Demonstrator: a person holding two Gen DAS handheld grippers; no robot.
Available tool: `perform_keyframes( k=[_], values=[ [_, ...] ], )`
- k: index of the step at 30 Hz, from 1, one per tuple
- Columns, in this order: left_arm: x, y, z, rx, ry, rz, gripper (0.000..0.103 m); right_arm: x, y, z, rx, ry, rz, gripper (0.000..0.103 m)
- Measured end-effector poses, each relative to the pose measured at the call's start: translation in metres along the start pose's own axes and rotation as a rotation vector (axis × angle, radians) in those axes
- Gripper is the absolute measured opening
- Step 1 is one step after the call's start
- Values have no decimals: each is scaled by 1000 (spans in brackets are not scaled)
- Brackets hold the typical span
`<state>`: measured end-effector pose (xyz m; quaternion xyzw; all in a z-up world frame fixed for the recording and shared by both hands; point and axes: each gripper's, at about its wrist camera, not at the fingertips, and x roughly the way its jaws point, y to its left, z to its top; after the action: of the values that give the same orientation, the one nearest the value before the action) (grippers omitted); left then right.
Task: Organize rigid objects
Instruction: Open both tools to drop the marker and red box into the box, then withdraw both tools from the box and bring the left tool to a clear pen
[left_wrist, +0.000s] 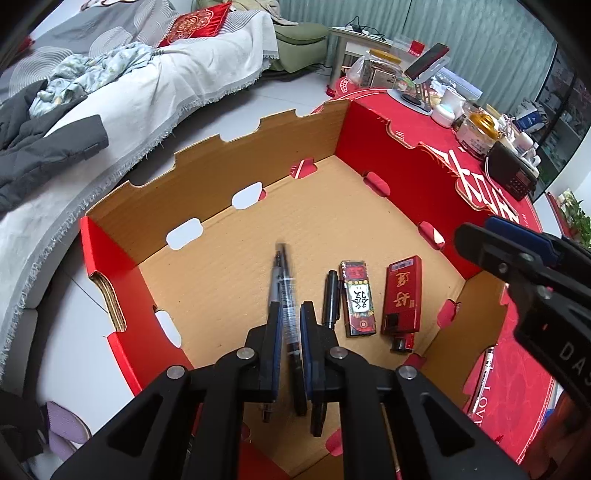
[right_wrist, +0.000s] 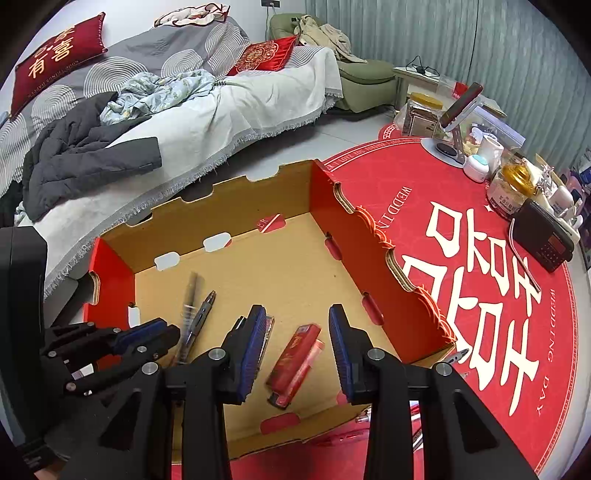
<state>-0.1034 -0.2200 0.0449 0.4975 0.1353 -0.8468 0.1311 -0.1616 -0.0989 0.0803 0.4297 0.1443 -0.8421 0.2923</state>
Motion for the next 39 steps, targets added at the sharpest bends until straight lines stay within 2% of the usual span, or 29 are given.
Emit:
perform_keyframes(
  k=[2,3,4,9,14,19,22,23,25,31,35,39],
  values=[
    [0,1,-1,-3,3,-1,25,-2,-1,0,9,-3,2,36],
    [-1,1,-2,-4,3,1,37,-4,-2,0,14,-8,1,36],
    [-2,1,-3,-6,-3,-2,42,-7,-3,-1,20,-14,4,36],
    [-14,-3,-8,13,-33,-19,41,-26,-11,-8,52,-48,2,36],
    [-32,-17,-25,45,-60,-69,41,-51,-33,-40,91,-67,-39,36],
    [-55,-51,-53,149,-93,-146,41,-60,-63,-88,142,-13,-87,36],
    [-65,-82,-72,262,-103,-215,41,-58,-83,-118,192,34,-109,36],
    [-66,-91,-77,301,-112,-208,41,-57,-88,-127,211,46,-112,36],
    [-60,-106,-83,345,-83,-233,41,-54,-97,-144,247,77,-111,36],
    [-41,-145,-100,450,-39,-239,41,-51,-97,-174,250,107,-109,36],
    [-24,-163,-97,480,-14,-211,41,-52,-107,-186,280,107,-112,36],
    [-11,-171,-94,490,12,-222,41,-54,-118,-191,310,102,-116,36]
  ],
)
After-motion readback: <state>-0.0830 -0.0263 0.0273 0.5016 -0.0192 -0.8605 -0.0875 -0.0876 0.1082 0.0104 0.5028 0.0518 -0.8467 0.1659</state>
